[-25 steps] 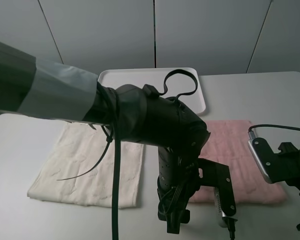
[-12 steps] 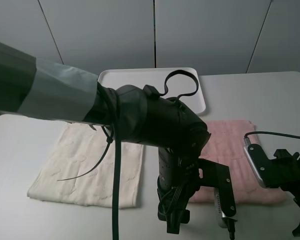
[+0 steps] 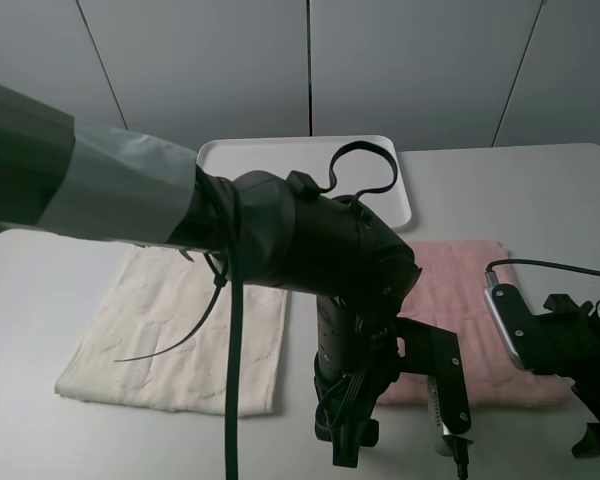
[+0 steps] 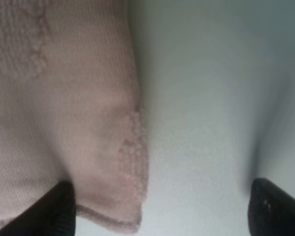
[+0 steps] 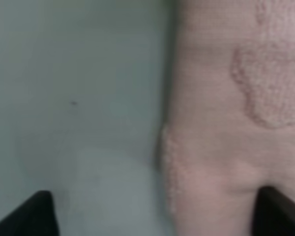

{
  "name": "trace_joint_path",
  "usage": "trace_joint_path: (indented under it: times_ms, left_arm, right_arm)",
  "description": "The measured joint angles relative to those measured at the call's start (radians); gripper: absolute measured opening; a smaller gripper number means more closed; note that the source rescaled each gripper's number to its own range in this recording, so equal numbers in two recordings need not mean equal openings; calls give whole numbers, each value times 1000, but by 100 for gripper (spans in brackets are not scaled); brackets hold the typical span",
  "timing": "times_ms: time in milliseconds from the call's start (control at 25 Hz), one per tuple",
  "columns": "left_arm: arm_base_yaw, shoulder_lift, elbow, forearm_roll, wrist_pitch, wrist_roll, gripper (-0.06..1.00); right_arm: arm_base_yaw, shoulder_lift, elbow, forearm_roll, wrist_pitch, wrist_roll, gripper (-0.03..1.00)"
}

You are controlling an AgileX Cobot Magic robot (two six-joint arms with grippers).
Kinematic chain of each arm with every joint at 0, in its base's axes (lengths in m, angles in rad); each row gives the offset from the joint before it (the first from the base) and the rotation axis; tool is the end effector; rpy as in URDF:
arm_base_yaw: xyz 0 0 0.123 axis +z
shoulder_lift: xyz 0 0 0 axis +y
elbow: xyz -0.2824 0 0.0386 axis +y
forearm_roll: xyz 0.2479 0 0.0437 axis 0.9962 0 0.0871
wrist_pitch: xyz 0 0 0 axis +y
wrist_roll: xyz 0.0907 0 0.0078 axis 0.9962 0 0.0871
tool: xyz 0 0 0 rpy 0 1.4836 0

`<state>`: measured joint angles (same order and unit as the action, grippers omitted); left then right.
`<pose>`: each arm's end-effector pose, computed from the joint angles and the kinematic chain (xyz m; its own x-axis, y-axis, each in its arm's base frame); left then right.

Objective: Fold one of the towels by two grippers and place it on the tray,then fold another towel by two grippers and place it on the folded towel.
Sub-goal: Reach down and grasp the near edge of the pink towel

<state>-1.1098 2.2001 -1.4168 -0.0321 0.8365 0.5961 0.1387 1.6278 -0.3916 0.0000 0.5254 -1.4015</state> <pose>0.1792 -0.3657 0.0937 0.1137 0.9925 -0.0452 0.9935 -0.1138 0.0009 0.1662 0.0232 0.0924 -0.0297 -0.9994 0.0174 -0.9943 0.0313 0.1019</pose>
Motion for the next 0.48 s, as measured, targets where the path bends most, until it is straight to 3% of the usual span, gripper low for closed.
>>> trace_joint_path:
  times_ms: [320, 480]
  left_arm:
    - [0, 0, 0, 0, 0, -2, 93]
    - [0, 0, 0, 0, 0, -2, 93]
  right_arm:
    - [0, 13, -6, -25, -110, 4, 5]
    - [0, 13, -6, -26, -110, 4, 1]
